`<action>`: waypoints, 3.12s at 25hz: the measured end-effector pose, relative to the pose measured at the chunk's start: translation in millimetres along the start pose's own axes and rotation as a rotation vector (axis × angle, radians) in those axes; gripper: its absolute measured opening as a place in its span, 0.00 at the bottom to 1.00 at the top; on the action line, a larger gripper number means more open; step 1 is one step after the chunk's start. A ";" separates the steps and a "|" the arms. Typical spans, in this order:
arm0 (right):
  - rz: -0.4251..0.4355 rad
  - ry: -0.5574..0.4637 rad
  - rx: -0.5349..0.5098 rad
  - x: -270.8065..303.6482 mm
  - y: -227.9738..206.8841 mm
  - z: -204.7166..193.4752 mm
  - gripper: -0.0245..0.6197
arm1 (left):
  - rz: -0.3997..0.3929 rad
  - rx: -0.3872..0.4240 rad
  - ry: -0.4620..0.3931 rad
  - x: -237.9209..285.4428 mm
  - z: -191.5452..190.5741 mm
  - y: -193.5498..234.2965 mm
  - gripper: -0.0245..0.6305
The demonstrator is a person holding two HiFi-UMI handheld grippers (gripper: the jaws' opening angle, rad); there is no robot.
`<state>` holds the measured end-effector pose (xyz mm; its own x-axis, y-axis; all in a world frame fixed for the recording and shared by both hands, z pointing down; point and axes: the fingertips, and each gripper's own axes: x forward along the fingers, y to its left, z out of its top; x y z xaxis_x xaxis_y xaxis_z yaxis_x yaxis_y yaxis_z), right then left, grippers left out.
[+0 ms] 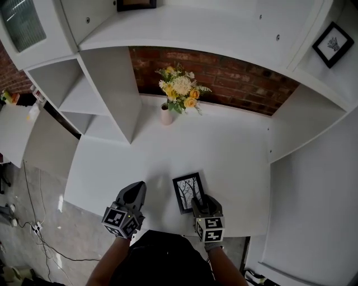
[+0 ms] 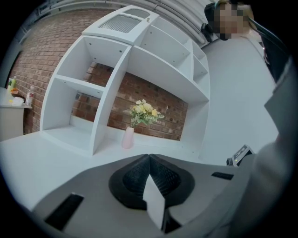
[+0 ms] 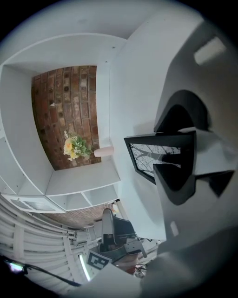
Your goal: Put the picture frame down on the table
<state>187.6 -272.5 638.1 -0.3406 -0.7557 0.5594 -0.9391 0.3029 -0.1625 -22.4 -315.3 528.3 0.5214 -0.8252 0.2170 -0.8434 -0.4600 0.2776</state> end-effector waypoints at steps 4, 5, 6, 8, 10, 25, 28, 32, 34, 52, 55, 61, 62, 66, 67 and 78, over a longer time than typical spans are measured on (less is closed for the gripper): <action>0.001 0.031 -0.010 5.2 0.9 -5.2 0.37 | 0.007 -0.009 0.003 -3.9 -3.5 3.1 0.03; -0.005 0.045 -0.033 6.3 1.6 -6.7 0.37 | 0.007 -0.009 0.003 -4.2 -3.5 3.0 0.03; -0.013 0.060 -0.066 7.4 3.0 -7.9 0.34 | 0.008 -0.009 0.002 -4.6 -3.4 2.9 0.03; -0.022 0.074 -0.124 9.0 6.5 -8.0 0.30 | 0.008 -0.012 0.003 -5.4 -3.6 3.0 0.03; -0.016 0.080 -0.131 9.0 8.6 -7.6 0.30 | 0.006 -0.011 0.001 -5.2 -2.8 2.6 0.03; -0.020 -0.005 -0.124 -3.3 4.9 9.6 0.22 | -0.018 -0.019 0.005 0.1 -5.8 -2.6 0.03; -0.033 -0.038 -0.132 -7.7 4.0 18.1 0.17 | -0.024 -0.017 0.004 1.3 -4.8 -4.0 0.03; -0.060 -0.099 -0.135 -16.0 1.2 34.8 0.05 | -0.031 -0.016 0.000 2.6 -2.3 -5.1 0.03; -0.064 -0.128 -0.136 -19.7 0.5 42.8 0.04 | -0.034 -0.015 -0.002 3.3 -1.1 -4.9 0.03; -0.059 -0.295 -0.125 -55.7 -4.6 93.8 0.04 | -0.089 -0.009 -0.042 18.9 16.0 -16.6 0.03; -0.065 -0.320 -0.124 -62.0 -9.1 100.4 0.04 | -0.092 -0.019 -0.064 20.9 23.1 -15.9 0.03; -0.086 -0.366 -0.122 -73.7 -20.8 116.7 0.04 | -0.081 0.000 -0.091 24.4 36.8 -12.3 0.03; -0.088 -0.375 -0.121 -75.3 -22.2 119.6 0.04 | -0.083 0.001 -0.096 25.0 38.9 -12.6 0.03; -0.089 -0.405 -0.122 -81.3 -23.7 129.9 0.04 | -0.079 0.009 -0.111 24.2 46.4 -11.5 0.03; -0.088 -0.413 -0.123 -83.0 -23.9 132.1 0.04 | -0.078 0.009 -0.117 23.8 48.6 -11.2 0.03; -0.062 -0.430 -0.140 -89.1 -28.1 139.1 0.04 | -0.081 0.027 -0.152 22.3 66.6 -5.6 0.03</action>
<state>237.9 -294.5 479.7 -0.3001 -0.9383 0.1718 -0.9530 0.3027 -0.0112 -14.7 -352.9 469.2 0.5640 -0.8242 0.0508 -0.8038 -0.5338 0.2625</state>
